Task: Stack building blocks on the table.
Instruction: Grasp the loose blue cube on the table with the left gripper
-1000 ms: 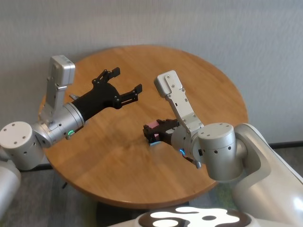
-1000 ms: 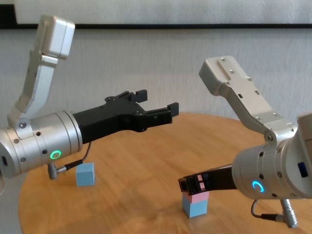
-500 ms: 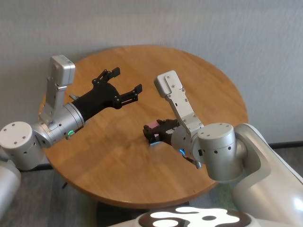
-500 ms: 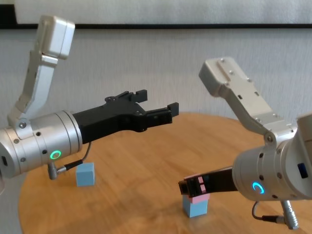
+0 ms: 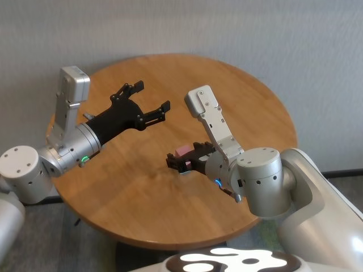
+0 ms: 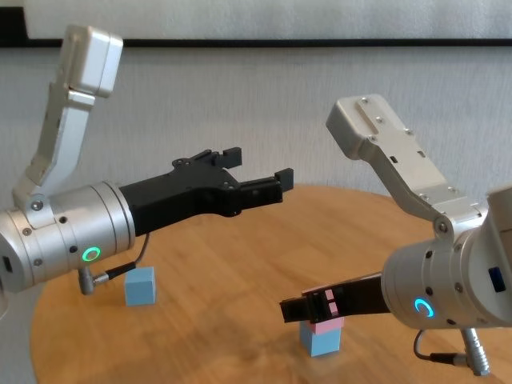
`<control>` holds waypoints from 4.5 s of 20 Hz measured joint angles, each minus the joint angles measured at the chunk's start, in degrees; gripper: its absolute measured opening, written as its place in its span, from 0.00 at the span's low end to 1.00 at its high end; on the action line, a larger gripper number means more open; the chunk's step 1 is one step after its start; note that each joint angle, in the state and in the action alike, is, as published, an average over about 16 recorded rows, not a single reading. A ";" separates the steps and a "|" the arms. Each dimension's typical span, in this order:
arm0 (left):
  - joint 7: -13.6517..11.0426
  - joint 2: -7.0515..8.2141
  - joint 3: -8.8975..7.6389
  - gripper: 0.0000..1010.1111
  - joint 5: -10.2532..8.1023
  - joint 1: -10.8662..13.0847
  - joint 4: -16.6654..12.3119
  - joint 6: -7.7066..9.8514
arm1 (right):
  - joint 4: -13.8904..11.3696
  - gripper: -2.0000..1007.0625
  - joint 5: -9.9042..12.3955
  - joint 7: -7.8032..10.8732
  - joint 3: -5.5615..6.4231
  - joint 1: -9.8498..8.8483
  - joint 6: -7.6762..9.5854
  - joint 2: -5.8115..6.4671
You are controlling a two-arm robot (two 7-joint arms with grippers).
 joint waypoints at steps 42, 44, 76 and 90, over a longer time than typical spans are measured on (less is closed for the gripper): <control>0.00 0.00 0.00 0.99 0.00 0.00 0.00 0.00 | -5.14 1.00 -6.92 2.32 7.50 -7.32 -32.50 4.11; 0.00 0.00 0.00 0.99 0.00 0.00 0.00 0.00 | -4.93 1.00 -6.81 2.70 7.89 -7.48 -33.37 3.99; 0.00 0.00 0.00 0.99 0.00 0.00 0.00 0.00 | -1.54 1.00 -6.67 7.77 11.01 -7.21 -39.98 1.97; 0.00 0.00 0.00 0.99 0.00 0.00 0.00 0.00 | -1.08 1.00 -6.56 8.17 11.05 -6.90 -40.42 1.83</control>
